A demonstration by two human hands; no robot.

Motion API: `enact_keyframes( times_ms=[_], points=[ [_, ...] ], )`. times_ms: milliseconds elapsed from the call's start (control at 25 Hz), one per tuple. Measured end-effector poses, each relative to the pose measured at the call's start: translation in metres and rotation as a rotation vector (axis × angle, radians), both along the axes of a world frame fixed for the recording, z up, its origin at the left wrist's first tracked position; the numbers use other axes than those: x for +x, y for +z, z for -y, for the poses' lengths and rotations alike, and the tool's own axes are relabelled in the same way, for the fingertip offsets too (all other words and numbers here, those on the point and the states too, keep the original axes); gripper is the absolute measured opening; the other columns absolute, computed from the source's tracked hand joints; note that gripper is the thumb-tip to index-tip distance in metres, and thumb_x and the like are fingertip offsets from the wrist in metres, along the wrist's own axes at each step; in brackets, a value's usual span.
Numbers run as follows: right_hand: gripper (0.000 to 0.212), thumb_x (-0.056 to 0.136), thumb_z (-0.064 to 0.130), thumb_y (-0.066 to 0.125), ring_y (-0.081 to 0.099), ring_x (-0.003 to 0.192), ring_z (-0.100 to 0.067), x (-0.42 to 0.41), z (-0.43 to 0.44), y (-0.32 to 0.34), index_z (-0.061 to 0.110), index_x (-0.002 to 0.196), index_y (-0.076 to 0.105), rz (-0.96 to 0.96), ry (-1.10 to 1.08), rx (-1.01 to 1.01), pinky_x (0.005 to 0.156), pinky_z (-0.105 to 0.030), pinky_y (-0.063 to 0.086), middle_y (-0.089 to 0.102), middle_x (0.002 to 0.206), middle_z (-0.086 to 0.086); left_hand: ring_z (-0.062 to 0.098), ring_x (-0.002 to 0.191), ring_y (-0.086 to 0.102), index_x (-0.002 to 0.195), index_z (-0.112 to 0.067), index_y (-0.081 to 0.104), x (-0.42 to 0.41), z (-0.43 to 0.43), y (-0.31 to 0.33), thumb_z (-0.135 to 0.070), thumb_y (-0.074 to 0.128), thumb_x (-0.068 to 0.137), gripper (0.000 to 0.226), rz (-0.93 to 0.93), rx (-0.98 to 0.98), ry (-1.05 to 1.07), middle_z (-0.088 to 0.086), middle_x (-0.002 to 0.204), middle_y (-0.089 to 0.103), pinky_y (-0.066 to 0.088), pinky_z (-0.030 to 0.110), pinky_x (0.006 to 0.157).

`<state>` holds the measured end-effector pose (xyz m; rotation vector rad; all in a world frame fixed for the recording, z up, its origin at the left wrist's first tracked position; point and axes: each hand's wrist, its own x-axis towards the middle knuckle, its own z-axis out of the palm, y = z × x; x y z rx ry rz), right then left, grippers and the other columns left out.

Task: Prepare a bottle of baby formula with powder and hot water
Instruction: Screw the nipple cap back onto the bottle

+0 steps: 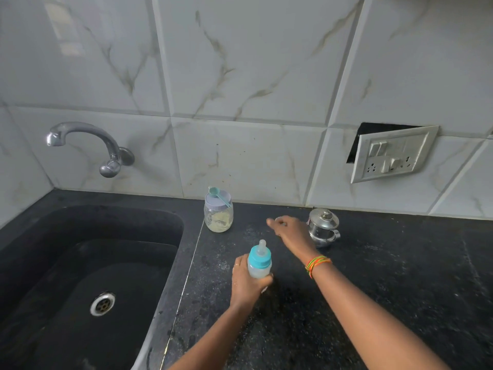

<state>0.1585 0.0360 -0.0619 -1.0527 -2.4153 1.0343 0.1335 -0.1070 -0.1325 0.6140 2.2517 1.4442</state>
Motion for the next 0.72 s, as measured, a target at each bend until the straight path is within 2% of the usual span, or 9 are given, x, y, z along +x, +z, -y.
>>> enact_keyframes(
  times_ms=[40, 120, 200, 280, 400, 480, 560, 680, 720],
  points=[
    [0.033, 0.088, 0.038, 0.059, 0.059, 0.104, -0.031, -0.009, -0.015, -0.006, 0.014, 0.11, 0.064, 0.168, 0.043, 0.193, 0.084, -0.035, 0.045, 0.065, 0.108, -0.013, 0.014, 0.101, 0.051, 0.115, -0.017, 0.05, -0.001, -0.001, -0.003, -0.021, 0.079, 0.064, 0.059, 0.005, -0.015, -0.025, -0.003, 0.108, 0.048, 0.043, 0.028, 0.087],
    [0.043, 0.09, 0.015, 0.052, 0.042, 0.124, -0.038, -0.025, -0.036, -0.018, 0.021, 0.133, 0.048, 0.453, 0.191, 0.461, 0.096, -0.041, 0.041, 0.044, 0.132, -0.016, 0.013, 0.1, 0.051, 0.116, -0.017, 0.051, -0.003, -0.002, -0.012, -0.022, 0.079, 0.064, 0.059, -0.01, -0.029, -0.051, -0.004, 0.107, 0.049, 0.041, 0.025, 0.085],
    [0.062, 0.09, 0.003, 0.048, 0.023, 0.136, -0.045, -0.038, -0.051, -0.032, 0.029, 0.144, 0.032, 0.596, 0.293, 0.547, 0.106, -0.052, 0.034, 0.019, 0.149, -0.019, 0.013, 0.099, 0.05, 0.115, -0.018, 0.052, -0.005, -0.001, -0.017, -0.023, 0.079, 0.064, 0.057, -0.036, -0.035, -0.051, -0.005, 0.104, 0.049, 0.038, 0.022, 0.083],
    [0.072, 0.089, -0.003, 0.049, 0.01, 0.14, -0.048, -0.051, -0.061, -0.045, 0.034, 0.146, 0.026, 0.682, 0.349, 0.571, 0.109, -0.059, 0.027, 0.005, 0.155, -0.017, 0.011, 0.098, 0.05, 0.116, -0.018, 0.052, -0.008, 0.0, -0.021, -0.022, 0.079, 0.065, 0.058, -0.046, -0.04, -0.047, -0.006, 0.104, 0.049, 0.037, 0.02, 0.083],
    [0.057, 0.089, 0.0, 0.051, 0.037, 0.128, -0.042, -0.059, -0.065, -0.057, 0.022, 0.14, 0.039, 0.698, 0.379, 0.625, 0.1, -0.05, 0.043, 0.029, 0.142, -0.019, 0.01, 0.098, 0.051, 0.118, -0.019, 0.051, -0.011, 0.003, -0.022, -0.023, 0.079, 0.065, 0.06, -0.07, -0.036, -0.055, -0.007, 0.104, 0.05, 0.037, 0.017, 0.082],
    [0.043, 0.087, 0.01, 0.058, 0.05, 0.113, -0.037, -0.059, -0.062, -0.055, 0.013, 0.128, 0.047, 0.553, 0.309, 0.589, 0.09, -0.043, 0.049, 0.043, 0.127, -0.016, 0.01, 0.097, 0.051, 0.117, -0.019, 0.051, -0.01, 0.005, -0.023, -0.024, 0.079, 0.064, 0.06, -0.075, -0.028, -0.058, -0.007, 0.104, 0.051, 0.037, 0.017, 0.081],
    [0.038, 0.079, 0.02, 0.069, 0.056, 0.099, -0.032, -0.056, -0.053, -0.045, 0.01, 0.111, 0.049, 0.295, 0.149, 0.281, 0.081, -0.038, 0.048, 0.051, 0.113, -0.014, 0.01, 0.096, 0.052, 0.116, -0.02, 0.051, -0.008, 0.006, -0.024, -0.025, 0.079, 0.064, 0.059, -0.076, -0.034, -0.065, -0.006, 0.103, 0.051, 0.037, 0.016, 0.079],
    [0.027, 0.08, 0.021, 0.071, 0.057, 0.08, -0.022, -0.035, -0.022, -0.02, 0.014, 0.09, 0.047, -0.262, -0.056, -0.681, 0.075, -0.038, 0.051, 0.056, 0.098, -0.01, 0.011, 0.096, 0.053, 0.116, -0.019, 0.051, -0.002, 0.01, -0.024, -0.025, 0.079, 0.064, 0.06, -0.064, -0.03, -0.061, -0.005, 0.104, 0.052, 0.038, 0.019, 0.08],
    [0.021, 0.083, 0.02, 0.067, 0.058, 0.081, -0.021, -0.023, -0.009, -0.014, 0.016, 0.09, 0.048, -0.362, -0.046, -0.87, 0.075, -0.037, 0.049, 0.057, 0.097, -0.009, 0.011, 0.096, 0.053, 0.116, -0.019, 0.051, 0.001, 0.011, -0.023, -0.025, 0.08, 0.064, 0.06, -0.061, -0.028, -0.058, -0.004, 0.104, 0.053, 0.038, 0.019, 0.081]
  ],
)
